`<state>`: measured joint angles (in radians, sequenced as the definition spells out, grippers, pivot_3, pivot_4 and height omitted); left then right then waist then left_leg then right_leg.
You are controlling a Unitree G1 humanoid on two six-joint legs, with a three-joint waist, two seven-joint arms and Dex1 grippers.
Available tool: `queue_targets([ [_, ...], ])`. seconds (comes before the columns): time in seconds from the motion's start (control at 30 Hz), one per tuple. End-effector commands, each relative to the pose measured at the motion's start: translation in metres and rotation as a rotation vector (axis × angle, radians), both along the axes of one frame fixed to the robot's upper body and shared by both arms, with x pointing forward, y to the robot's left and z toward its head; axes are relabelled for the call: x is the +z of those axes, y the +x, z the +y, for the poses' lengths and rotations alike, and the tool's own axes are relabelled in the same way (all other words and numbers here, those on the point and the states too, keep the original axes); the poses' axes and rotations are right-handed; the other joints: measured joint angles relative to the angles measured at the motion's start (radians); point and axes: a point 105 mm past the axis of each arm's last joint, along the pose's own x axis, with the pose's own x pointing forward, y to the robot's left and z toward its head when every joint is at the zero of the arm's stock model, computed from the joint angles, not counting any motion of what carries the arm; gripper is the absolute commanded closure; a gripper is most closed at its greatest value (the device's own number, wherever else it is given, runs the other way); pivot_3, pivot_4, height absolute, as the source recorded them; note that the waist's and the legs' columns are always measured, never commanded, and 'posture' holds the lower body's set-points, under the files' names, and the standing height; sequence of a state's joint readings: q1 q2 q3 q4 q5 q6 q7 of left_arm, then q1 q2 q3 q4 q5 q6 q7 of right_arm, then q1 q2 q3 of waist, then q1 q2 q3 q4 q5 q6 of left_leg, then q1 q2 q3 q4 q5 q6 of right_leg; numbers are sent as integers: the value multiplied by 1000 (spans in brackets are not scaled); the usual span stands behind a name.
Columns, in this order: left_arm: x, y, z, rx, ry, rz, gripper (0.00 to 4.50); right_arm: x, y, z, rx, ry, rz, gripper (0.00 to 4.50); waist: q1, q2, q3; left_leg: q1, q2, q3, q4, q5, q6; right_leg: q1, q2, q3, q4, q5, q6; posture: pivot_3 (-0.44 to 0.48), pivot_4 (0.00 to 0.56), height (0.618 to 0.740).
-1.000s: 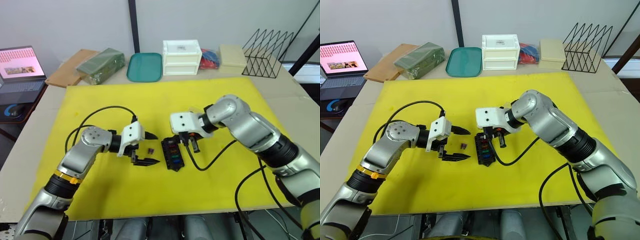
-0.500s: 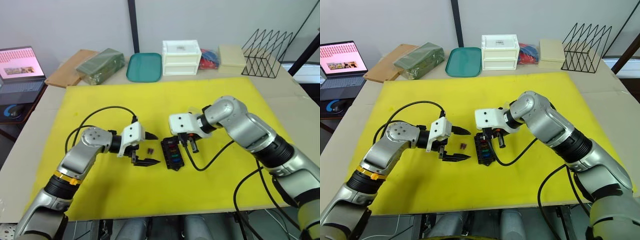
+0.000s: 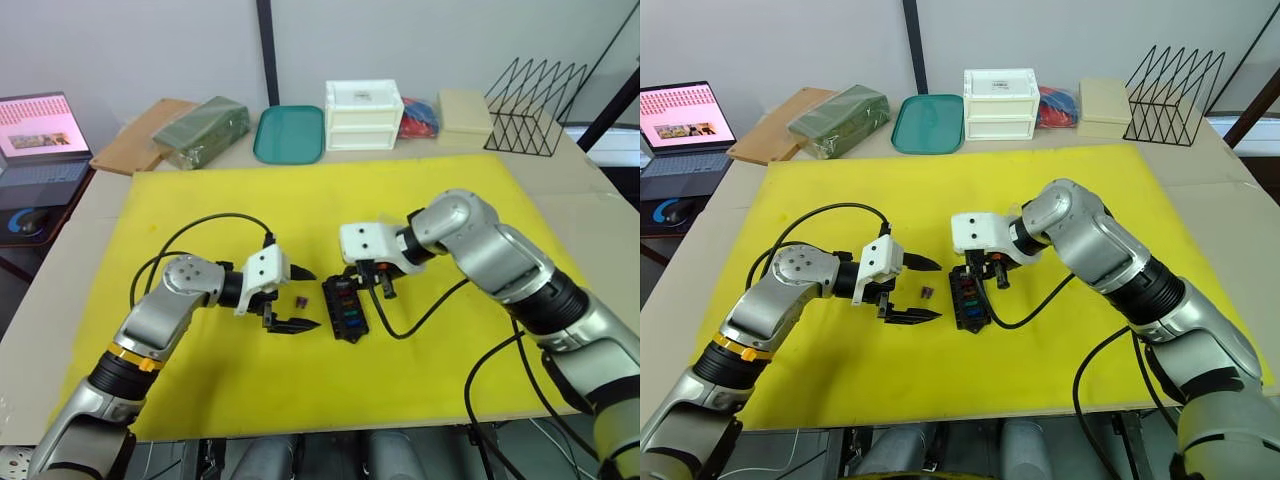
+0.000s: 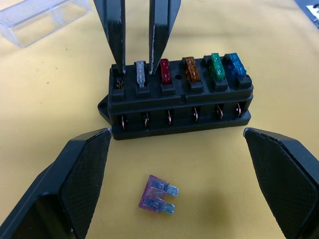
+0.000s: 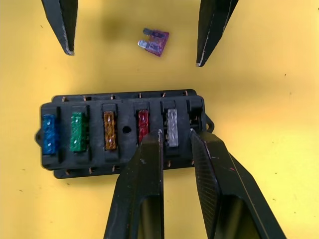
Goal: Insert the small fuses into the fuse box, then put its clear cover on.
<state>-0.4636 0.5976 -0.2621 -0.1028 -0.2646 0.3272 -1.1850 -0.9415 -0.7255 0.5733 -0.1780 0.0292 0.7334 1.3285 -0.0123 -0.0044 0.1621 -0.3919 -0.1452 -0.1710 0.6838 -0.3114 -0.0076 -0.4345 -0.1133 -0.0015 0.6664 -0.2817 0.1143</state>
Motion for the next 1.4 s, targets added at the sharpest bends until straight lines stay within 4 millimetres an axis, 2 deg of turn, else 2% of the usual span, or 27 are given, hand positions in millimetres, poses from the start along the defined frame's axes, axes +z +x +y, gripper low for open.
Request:
queue_targets([
  [0.03, 6, -2, -1, -7, -3, -28, 0, 23, -6, 6, 34, 64, -38, 3535, 0, 0, 0, 0, 0, 0, 0, 0, 0, 0, 0, 0, 0, 0, 0, 0, 150, 740],
  [0.17, 6, 0, 1, -2, -1, -30, 0, 29, -8, 9, 28, 106, -29, 3535, 0, 0, 0, 0, 0, 0, 0, 0, 0, 0, 0, 0, 0, 0, 0, 0, 150, 740],
  [0.2, 6, 0, 1, 0, -1, -30, 0, 29, -8, 9, 23, 121, -20, 3925, 0, 0, 0, 0, 0, 0, 0, 0, 0, 0, 0, 0, 0, 0, 0, 0, 150, 740],
  [0.27, 6, 1, 2, 2, 0, -31, 0, 26, -9, 9, 18, 137, 4, 4407, 0, 0, 0, 0, 0, 0, 0, 0, 0, 0, 0, 0, 0, 0, 0, 0, 150, 740],
  [0.3, 6, 1, 2, 2, 1, -31, 0, 24, -9, 8, 16, 141, 10, 4461, 0, 0, 0, 0, 0, 0, 0, 0, 0, 0, 0, 0, 0, 0, 0, 0, 150, 740],
  [0.7, 6, -1, 3, 3, 2, -26, 0, 4, 3, 4, -55, 151, 37, 4461, 1, 0, 0, 0, 0, 0, 0, 0, 0, 0, 0, 0, 0, 0, 0, 0, 150, 740],
  [0.93, 6, -2, 3, 5, 2, -25, 0, -19, -2, -2, -56, 95, 74, 4461, -1, 0, 0, 0, 0, 0, 0, 0, 0, 0, 0, 0, 0, 0, 0, 0, 150, 740],
  [1.1, 7, -2, 3, 6, 0, -25, 0, -25, -3, -5, -57, 78, 81, 4461, 1, 0, -1, 0, 0, 0, 0, 0, 0, 1, 0, 0, 0, 0, 0, 0, 150, 740],
  [1.2, 7, -2, 3, 8, -2, -24, 0, -18, -4, -2, -58, 113, 77, 4461, 0, 0, -1, 0, 0, 0, 0, 0, 0, 1, 0, 0, 0, 0, 0, 0, 150, 740],
  [1.4, 24, -2, 5, 18, -67, 0, 0, 12, -10, 7, -34, 252, 58, 4461, 0, 0, -1, 0, 0, 0, 0, 0, 0, 1, 0, 0, 0, 0, 0, 0, 150, 740],
])
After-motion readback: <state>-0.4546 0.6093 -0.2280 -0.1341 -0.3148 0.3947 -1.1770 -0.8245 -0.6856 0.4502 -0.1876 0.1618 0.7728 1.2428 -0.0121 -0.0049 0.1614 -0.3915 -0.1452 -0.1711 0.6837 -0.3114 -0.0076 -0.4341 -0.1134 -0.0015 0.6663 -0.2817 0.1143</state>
